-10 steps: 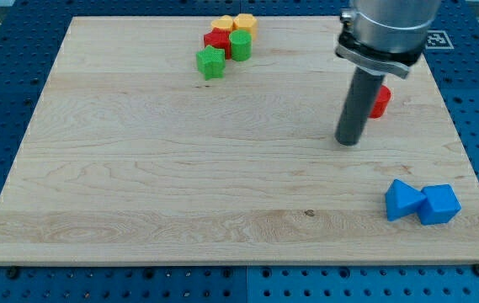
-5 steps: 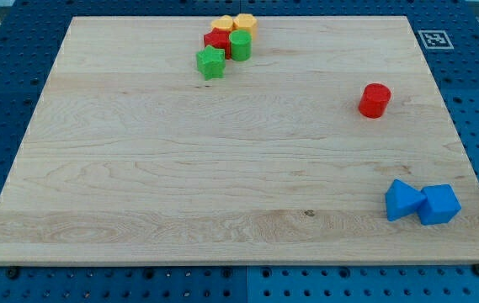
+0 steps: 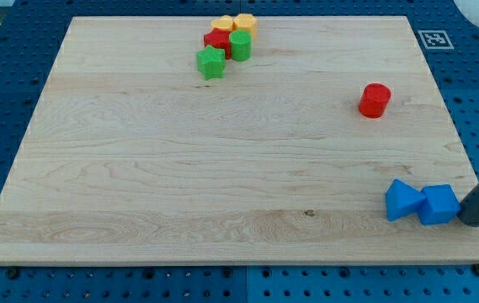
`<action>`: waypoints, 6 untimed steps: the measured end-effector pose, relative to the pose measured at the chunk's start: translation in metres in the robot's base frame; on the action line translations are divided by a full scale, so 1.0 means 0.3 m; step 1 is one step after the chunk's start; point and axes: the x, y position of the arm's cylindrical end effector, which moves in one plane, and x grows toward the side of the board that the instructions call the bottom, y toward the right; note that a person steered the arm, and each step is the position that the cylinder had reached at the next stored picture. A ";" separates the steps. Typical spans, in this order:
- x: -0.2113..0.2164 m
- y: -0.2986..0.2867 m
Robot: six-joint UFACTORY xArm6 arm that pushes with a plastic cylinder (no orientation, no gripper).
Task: Move the blue cube and the blue triangle towards the center
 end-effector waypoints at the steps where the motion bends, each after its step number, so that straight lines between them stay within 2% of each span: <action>1: 0.001 -0.010; 6: -0.030 -0.158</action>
